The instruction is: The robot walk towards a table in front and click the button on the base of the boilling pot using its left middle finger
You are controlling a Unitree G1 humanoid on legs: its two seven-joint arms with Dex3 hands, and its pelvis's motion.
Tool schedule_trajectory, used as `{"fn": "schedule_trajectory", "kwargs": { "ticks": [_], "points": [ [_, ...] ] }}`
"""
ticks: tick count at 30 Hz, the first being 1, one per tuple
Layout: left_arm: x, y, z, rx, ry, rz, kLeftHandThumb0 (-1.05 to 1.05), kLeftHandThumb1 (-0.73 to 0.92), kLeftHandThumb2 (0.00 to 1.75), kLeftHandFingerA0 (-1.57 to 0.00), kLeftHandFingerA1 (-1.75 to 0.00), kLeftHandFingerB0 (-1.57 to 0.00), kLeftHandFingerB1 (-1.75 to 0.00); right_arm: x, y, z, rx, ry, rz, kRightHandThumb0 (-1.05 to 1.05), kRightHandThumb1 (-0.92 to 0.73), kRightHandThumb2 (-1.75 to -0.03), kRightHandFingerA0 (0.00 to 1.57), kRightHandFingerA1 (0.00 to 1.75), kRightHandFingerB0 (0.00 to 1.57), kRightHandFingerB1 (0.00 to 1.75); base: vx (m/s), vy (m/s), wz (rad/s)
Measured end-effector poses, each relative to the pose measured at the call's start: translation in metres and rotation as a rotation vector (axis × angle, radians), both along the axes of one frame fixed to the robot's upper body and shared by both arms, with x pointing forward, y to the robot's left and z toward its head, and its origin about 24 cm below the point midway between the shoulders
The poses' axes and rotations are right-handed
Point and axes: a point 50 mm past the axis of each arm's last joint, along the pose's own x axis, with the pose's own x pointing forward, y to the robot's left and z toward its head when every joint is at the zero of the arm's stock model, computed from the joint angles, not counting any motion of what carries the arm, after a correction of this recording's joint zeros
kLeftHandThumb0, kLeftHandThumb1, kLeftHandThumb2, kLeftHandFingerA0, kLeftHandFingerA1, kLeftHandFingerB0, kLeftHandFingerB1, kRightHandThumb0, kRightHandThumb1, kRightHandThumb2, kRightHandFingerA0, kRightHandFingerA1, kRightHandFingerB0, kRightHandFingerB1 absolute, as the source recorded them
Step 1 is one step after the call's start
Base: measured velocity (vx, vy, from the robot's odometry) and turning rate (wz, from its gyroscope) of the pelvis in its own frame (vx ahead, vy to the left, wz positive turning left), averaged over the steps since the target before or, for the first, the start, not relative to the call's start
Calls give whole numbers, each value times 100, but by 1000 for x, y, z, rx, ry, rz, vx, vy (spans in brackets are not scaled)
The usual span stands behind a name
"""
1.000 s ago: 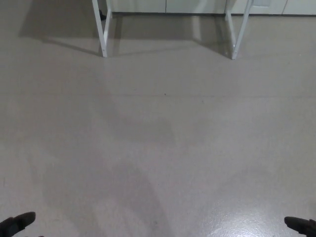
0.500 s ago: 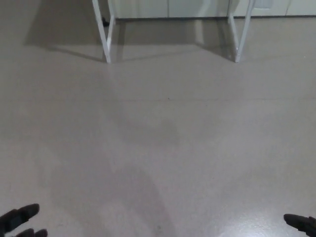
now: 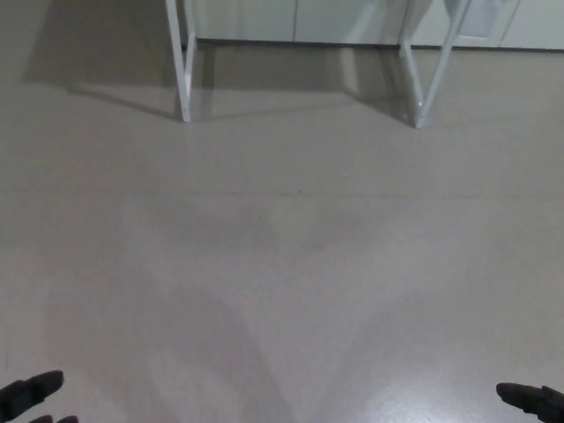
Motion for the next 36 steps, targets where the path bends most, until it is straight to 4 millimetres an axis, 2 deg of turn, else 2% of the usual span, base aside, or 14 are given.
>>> {"fn": "schedule_trajectory", "kwargs": {
  "ticks": [9,12,17,28,29,36],
  "points": [
    [-5,-1,-2,1,9,-4,-29,55,61,-23,-41,-19,-34,-2,1,-2,-11,10,10,-45,-45,-72,56,54,31,45,218,-175,16],
    [-2,-6,-2,-10,-2,-11,-28,55,60,-24,-41,-20,-34,1,-7,3,-46,-2,18,-45,-46,-73,57,55,31,45,356,-226,12],
    [-4,-8,-4,-11,2,-9,-27,57,61,-23,-41,-19,-33,0,-7,2,-57,7,32,-46,-48,-75,56,55,30,45,166,-121,1],
    [-6,-7,-4,9,6,-17,-27,55,61,-26,-43,-21,-35,-2,-3,-1,-71,25,65,-47,-49,-75,60,56,31,46,201,95,-2],
    [-7,-6,-4,13,10,-17,-27,54,61,-27,-43,-22,-35,-2,-2,-2,-71,26,67,-40,-59,-57,65,46,35,36,120,65,7],
    [-9,-7,-6,29,20,-17,-29,54,62,-27,-44,-22,-36,-4,-3,-3,-73,35,66,-39,-60,-58,64,45,34,35,136,-77,8]
  ]
}}
